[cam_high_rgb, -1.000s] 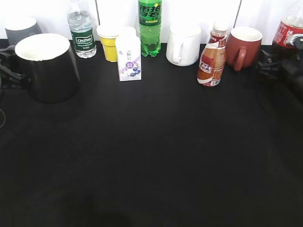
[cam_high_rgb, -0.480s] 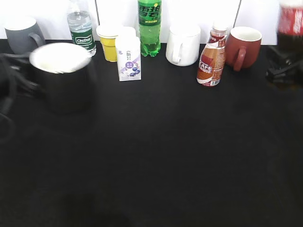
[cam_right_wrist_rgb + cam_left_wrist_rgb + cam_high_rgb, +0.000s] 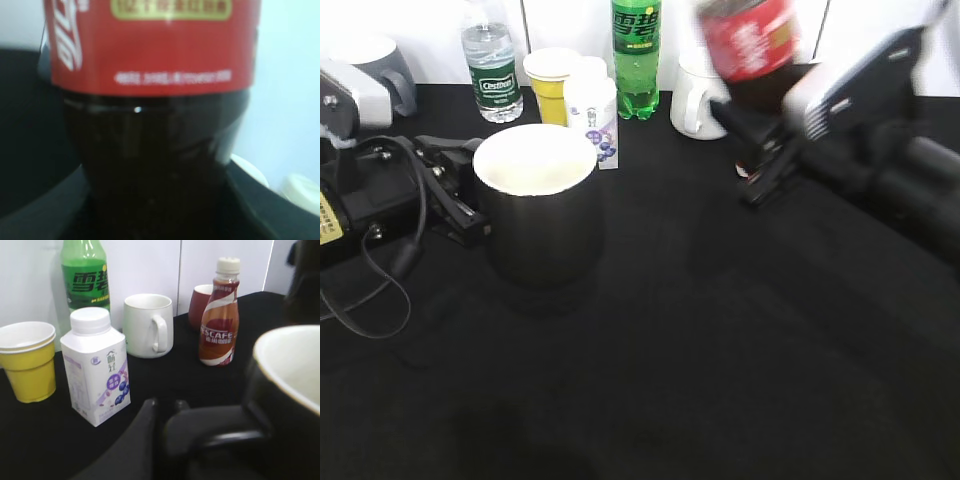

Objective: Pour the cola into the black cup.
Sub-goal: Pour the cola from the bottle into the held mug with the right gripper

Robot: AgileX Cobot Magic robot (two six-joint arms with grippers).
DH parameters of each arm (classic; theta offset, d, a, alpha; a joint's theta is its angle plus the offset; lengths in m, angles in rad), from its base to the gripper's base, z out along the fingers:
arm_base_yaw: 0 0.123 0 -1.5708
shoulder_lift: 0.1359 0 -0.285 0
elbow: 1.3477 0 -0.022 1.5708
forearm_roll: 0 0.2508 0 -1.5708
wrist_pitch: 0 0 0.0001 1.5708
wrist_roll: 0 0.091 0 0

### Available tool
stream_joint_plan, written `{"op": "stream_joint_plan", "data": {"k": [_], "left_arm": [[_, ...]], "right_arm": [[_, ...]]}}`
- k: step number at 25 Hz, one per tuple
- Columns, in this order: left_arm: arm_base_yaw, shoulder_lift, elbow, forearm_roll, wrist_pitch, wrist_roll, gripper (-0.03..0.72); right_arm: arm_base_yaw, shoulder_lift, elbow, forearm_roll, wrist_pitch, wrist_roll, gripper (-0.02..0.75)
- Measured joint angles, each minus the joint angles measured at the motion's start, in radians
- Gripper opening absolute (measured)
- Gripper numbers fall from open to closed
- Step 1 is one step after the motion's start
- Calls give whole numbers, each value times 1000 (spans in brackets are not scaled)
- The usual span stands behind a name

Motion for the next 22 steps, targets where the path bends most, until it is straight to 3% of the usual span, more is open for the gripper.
{"op": "stream_joint_plan", "data": {"k": [3,8,15,22], "left_arm": [[0,0,0,-1,-12,0,58],[0,0,0,-1,-15,0,58],[0,0,0,-1,38,61,57],[0,0,0,-1,42,72,57]], "right_arm": [[2,40,-67,-86,1,-102,405],[2,49,-83,-89,38,-420,405],[2,49,-83,27,40,-801,405],[2,49,-84,37,32,-1020,405]]}}
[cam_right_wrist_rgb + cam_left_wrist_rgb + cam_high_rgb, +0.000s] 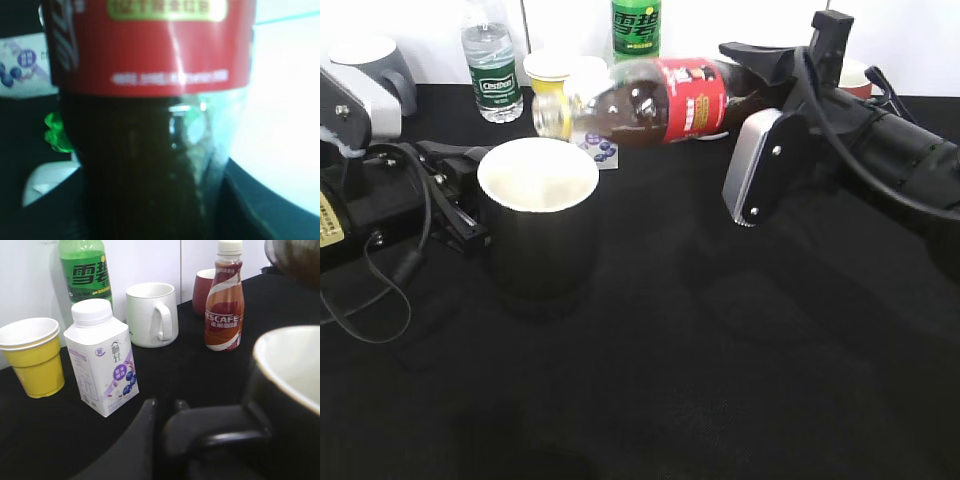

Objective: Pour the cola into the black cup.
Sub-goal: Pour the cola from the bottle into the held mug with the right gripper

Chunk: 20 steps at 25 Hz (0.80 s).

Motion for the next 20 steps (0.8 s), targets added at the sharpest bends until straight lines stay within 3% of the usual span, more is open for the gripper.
{"op": "stream_joint_plan", "data": {"k": [7,20], "left_arm": [[0,0,0,-2,-6,3,57],[0,0,0,-2,-29,7,57]], "right_arm": [[0,0,0,17,-32,-130,396],[0,0,-1,39,-50,-171,396]]}}
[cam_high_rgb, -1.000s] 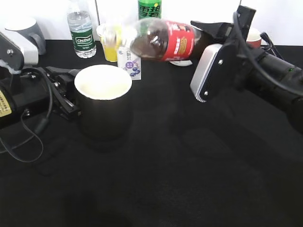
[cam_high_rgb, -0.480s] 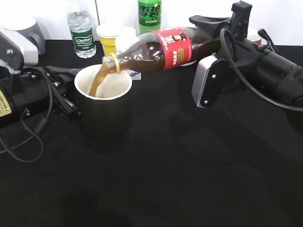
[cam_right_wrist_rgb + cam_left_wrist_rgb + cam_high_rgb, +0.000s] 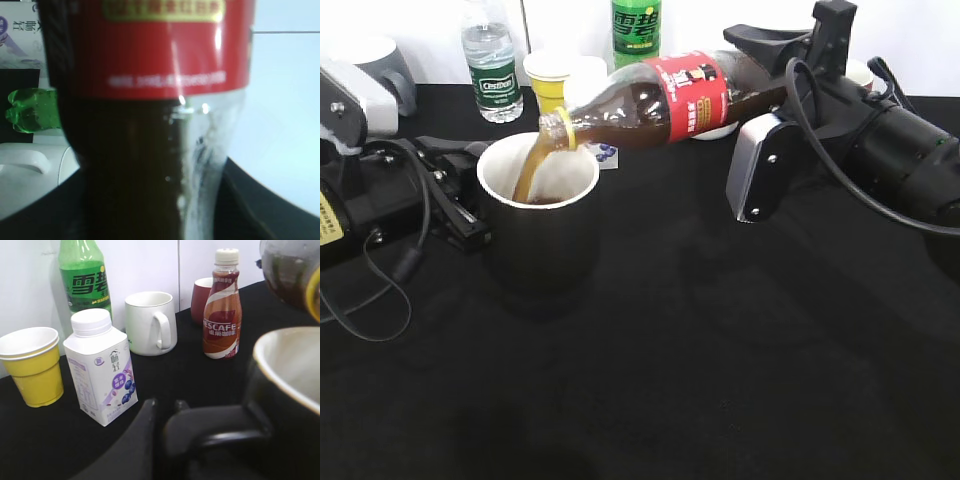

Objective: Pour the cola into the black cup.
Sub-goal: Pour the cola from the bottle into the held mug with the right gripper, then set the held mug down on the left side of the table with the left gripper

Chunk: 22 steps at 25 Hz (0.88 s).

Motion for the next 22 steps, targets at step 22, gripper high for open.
{"op": "stream_joint_plan", "data": {"k": [22], "left_arm": [[14,2,1,-296,4,112,56]], "right_arm": [[0,0,-3,-9,-72,1247,396]]}}
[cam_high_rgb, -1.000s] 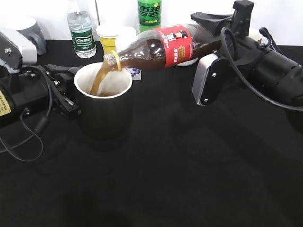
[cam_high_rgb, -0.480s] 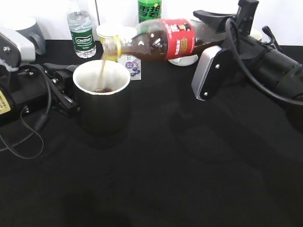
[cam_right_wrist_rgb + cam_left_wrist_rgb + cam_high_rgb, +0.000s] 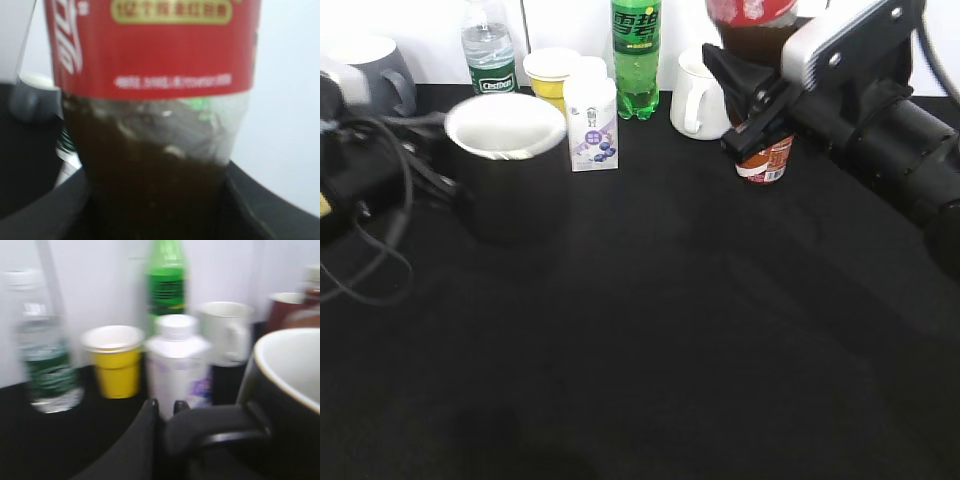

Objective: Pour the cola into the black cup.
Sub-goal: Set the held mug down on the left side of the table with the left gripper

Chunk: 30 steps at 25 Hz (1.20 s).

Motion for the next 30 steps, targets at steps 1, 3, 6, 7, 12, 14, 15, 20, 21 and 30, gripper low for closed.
{"op": "stream_joint_plan", "data": {"k": [1,3,6,7,12,14,15,20,21,30], "left_arm": [[25,0,0,-27,0,13,56],[98,0,0,-55,0,21,55],[213,47,0,-72,-61,24,55],[239,79,0,-73,-95,26,55],[276,305,-116,-156,-180,38,55],[280,402,-220,-156,-183,38,55],[280,446,-280,-156,-179,38,55],[283,534,-434,-158,-84,37,68],[283,534,-434,-158,-89,31,110],[283,365,-125,-165,-185,28,281]], "right_arm": [[0,0,0,1,0,35,396],[0,-1,0,6,0,54,396],[0,-52,57,126,-6,57,396],[0,-73,94,176,-6,57,396],[0,-169,221,438,-7,58,395],[0,-172,229,503,-7,58,395],[0,-173,230,526,-7,58,395],[0,-174,230,568,-7,24,395],[0,-174,230,574,-7,21,395],[-103,-160,203,642,-8,5,393]]}}
